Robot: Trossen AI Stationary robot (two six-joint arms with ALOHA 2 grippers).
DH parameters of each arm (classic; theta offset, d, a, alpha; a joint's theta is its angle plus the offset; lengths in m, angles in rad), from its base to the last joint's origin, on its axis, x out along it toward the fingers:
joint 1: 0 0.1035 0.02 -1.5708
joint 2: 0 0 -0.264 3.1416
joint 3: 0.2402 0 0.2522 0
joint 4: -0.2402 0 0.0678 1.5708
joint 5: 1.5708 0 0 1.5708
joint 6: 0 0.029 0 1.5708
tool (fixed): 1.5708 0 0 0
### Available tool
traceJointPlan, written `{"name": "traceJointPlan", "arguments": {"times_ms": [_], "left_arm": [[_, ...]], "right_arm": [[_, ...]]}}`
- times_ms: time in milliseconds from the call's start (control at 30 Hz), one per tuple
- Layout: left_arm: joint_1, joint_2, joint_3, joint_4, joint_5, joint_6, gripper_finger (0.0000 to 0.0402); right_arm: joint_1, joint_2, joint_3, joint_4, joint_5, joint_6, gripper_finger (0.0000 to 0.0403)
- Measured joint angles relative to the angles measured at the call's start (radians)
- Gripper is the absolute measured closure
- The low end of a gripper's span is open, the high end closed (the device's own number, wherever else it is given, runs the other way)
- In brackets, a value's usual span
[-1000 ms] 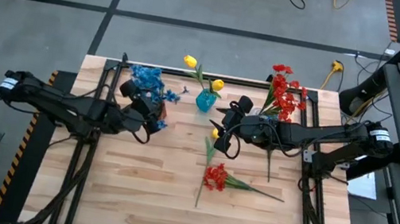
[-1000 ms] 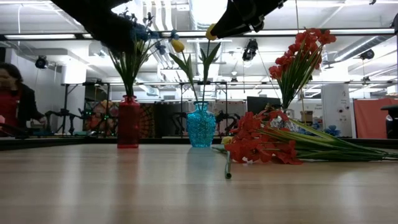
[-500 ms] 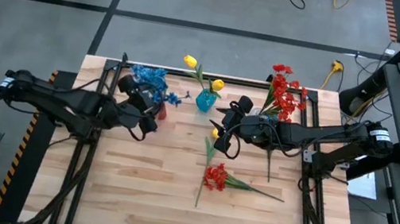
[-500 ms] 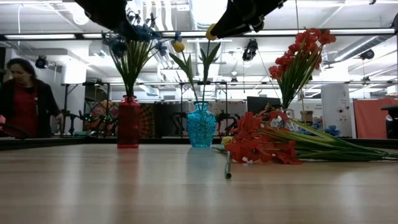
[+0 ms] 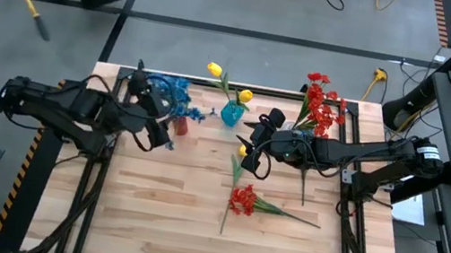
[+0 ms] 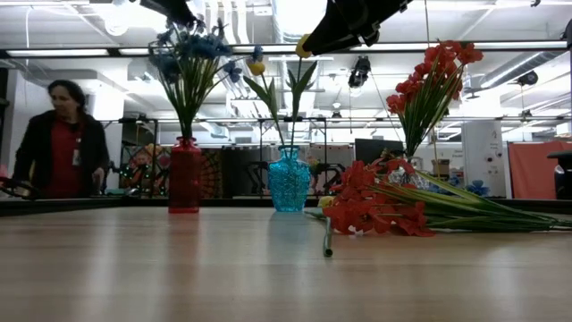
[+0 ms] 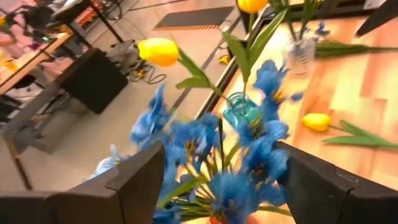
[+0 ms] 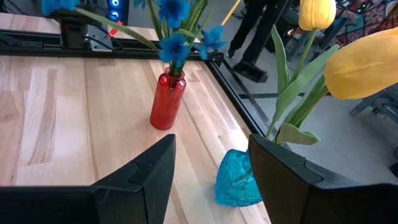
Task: Sort flowers into vase by color
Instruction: Put the bottom blue flower into the red vase, then put the yellow flower into the blue vase
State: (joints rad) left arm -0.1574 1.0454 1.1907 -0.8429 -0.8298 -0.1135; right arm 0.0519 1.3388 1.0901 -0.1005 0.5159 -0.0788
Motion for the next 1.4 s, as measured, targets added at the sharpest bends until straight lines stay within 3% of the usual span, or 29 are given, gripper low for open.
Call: {"name": "traceJointPlan", "arguments": {"times_ms": [433, 600, 767, 1100, 1400], "left_arm": [[-0.037, -0.001, 0.231, -0.138, 0.002, 0.002, 0.013], [-0.151, 0.0, 0.241, -0.249, -0.053, -0.167, 0.013], [-0.313, 0.009, 0.207, -0.397, -0.122, -0.441, 0.013], [-0.518, 0.076, 0.107, -0.429, -0.117, -0.633, 0.013], [-0.625, 0.082, -0.089, -0.438, 0.099, -0.845, 0.013]], "right_arm": [[0.0, 0.0, 0.0, -0.001, 0.0, -0.002, 0.0207], [0.0, 0.0, 0.0, -0.029, 0.0, -0.001, 0.0207], [0.0, 0.0, 0.0, -0.033, 0.0, -0.002, 0.0207], [0.01, -0.01, 0.005, -0.066, 0.0, 0.044, 0.0207], [0.078, -0.012, 0.07, -0.345, -0.002, 0.262, 0.0207]]}}
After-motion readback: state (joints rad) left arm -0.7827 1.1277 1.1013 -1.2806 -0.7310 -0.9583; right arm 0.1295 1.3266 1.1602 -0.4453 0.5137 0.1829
